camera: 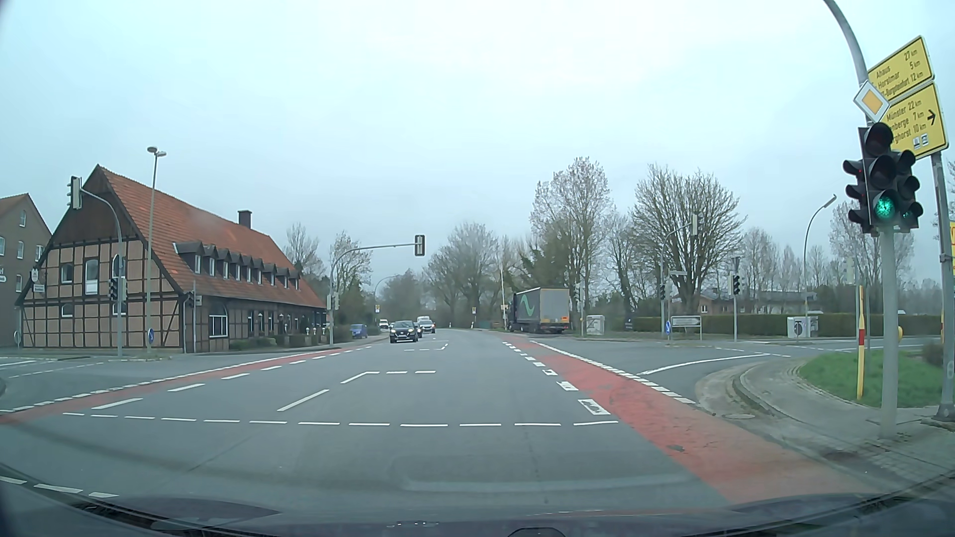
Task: Follow the waypoints while adhering to traffic rules and regulations
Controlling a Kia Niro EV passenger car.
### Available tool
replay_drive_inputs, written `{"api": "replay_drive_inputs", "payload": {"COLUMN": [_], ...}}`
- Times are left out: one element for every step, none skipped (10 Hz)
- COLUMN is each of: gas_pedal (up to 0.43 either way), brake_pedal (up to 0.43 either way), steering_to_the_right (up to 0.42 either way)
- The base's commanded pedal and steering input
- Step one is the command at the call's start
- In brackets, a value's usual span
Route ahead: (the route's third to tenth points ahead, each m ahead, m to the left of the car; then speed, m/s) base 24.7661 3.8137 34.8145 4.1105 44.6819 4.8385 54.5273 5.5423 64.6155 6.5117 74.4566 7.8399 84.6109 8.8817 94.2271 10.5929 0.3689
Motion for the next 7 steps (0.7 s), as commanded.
{"api": "replay_drive_inputs", "payload": {"gas_pedal": [0.421,0.421,0.421,0.421,0.421,0.421,0.421], "brake_pedal": [0.000,0.000,0.000,0.000,0.000,0.000,0.000], "steering_to_the_right": [-0.001,-0.001,-0.001,-0.001,-0.001,-0.001,-0.001]}}
